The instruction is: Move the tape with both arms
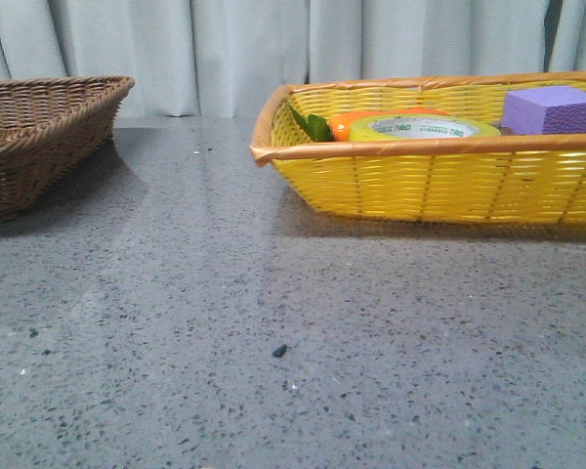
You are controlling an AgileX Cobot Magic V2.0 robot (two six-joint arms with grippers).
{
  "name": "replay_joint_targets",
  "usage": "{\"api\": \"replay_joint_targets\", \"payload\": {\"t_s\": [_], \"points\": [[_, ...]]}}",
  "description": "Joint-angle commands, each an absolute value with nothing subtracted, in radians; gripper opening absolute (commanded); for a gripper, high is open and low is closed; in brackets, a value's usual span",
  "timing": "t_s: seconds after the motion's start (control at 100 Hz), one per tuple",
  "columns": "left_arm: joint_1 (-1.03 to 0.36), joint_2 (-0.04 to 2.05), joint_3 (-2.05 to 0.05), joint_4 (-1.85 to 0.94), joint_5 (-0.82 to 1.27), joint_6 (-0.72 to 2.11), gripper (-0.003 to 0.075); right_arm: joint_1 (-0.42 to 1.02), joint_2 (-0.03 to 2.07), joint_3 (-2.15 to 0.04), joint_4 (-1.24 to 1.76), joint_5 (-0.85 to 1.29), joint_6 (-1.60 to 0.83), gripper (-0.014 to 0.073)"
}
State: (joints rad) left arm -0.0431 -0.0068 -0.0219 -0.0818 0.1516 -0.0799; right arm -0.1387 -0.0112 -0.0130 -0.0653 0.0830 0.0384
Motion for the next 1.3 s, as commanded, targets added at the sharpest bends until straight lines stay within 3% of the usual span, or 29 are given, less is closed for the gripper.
{"api": "replay_joint_targets", "payload": {"t_s": [0.0, 0.38, 0.6, 0.95, 1.04, 1.29], "points": [[-0.040, 0.013, -0.093, -0.084, 0.072, -0.085, -0.0021, -0.140, -0.002, -0.101, -0.043, 0.091, 0.034, -0.0067], [-0.040, 0.284, -0.314, 0.000, 0.053, -0.083, -0.0021, -0.140, 0.283, -0.430, 0.103, 0.435, 0.034, -0.0067], [-0.040, 0.366, -0.318, 0.000, -0.062, -0.083, -0.0020, -0.140, 0.339, -0.450, 0.103, 0.383, 0.034, -0.0067], [-0.040, 0.377, -0.318, 0.000, -0.115, -0.083, -0.0020, -0.093, 0.619, -0.697, 0.104, 0.603, 0.000, -0.0057], [-0.040, 0.377, -0.318, 0.000, -0.115, -0.083, -0.0020, -0.049, 0.728, -0.791, 0.104, 0.657, -0.030, 0.0006], [-0.040, 0.377, -0.318, 0.000, -0.108, -0.083, -0.0021, 0.109, 1.034, -1.069, 0.104, 0.793, -0.038, 0.0328]]}}
